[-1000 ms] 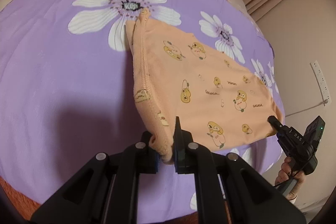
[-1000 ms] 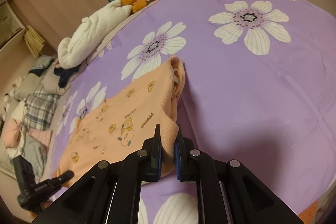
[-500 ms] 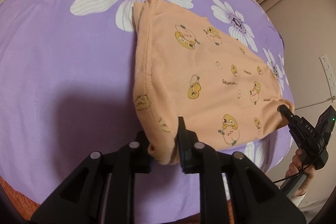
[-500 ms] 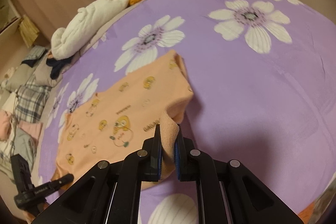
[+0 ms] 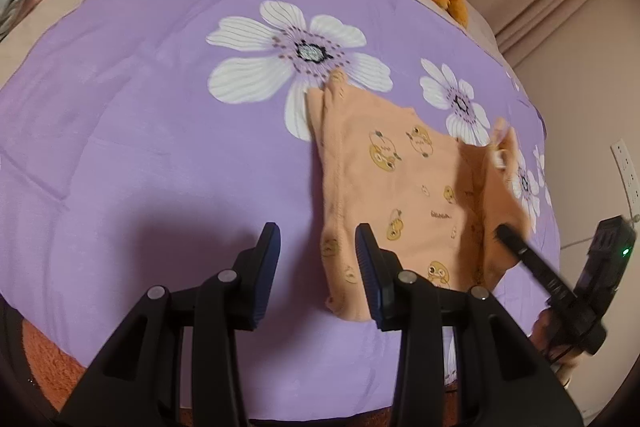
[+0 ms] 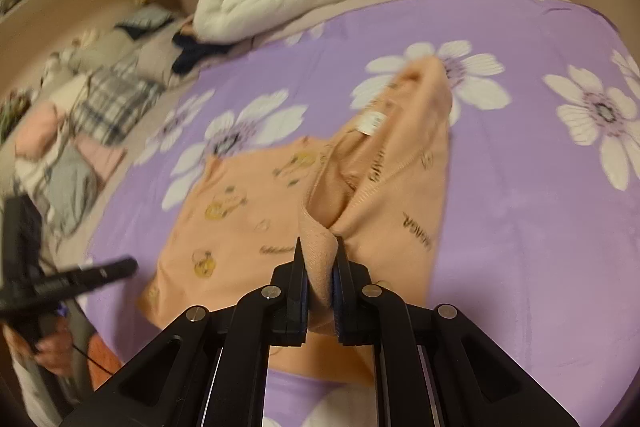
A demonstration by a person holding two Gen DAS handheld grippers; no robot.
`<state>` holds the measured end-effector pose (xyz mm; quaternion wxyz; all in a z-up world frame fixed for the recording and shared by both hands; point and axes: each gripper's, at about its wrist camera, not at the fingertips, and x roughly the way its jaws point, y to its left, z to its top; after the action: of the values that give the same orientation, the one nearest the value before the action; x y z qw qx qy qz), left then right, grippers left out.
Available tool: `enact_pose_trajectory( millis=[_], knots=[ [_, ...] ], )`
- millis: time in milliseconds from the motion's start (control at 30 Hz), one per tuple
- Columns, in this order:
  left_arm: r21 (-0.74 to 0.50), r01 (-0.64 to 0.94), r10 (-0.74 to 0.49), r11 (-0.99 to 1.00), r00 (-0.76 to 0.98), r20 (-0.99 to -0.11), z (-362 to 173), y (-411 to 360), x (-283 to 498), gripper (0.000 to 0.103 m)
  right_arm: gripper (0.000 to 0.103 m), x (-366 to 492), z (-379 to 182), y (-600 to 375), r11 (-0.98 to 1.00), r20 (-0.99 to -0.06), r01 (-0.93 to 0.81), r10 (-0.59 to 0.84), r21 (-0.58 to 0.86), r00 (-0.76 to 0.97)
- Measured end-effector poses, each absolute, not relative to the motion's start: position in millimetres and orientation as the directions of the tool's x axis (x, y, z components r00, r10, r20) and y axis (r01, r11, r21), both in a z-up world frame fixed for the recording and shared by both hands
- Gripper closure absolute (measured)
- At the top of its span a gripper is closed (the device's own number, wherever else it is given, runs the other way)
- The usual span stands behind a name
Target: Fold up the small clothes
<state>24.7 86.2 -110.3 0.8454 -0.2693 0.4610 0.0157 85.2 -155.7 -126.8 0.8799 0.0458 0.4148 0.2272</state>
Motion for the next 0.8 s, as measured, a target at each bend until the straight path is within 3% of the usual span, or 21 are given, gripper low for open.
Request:
enact_pose_trajectory(
  millis=[367,667,733,800],
  knots=[
    [-0.439,-0.261,-0.224,0.86,0.58,-0.784,-104,87,20,0.062,0.092,87,-155,-129,0.888,-0.788,-0.396,0.411,0.234,0.458],
    [-0.455,-0.153,-0.284,0.877,0.599,-0.749,-82,62,42,0.041,0.091,87,-157,-138,0.89,-0.797,-0.361,0.425,0.28,0.429],
    [-0.464,-0.127,-0.304,0.877,0.602,-0.738,-77,56,49,0.031,0.072,86,-154,-142,0.886,-0.8,-0.358,0.433,0.294,0.416],
    [-0.472,-0.1,-0.322,0.876,0.607,-0.726,-73,49,57,0.027,0.055,82,-151,-149,0.891,-0.795,-0.343,0.431,0.299,0.427]
  ],
)
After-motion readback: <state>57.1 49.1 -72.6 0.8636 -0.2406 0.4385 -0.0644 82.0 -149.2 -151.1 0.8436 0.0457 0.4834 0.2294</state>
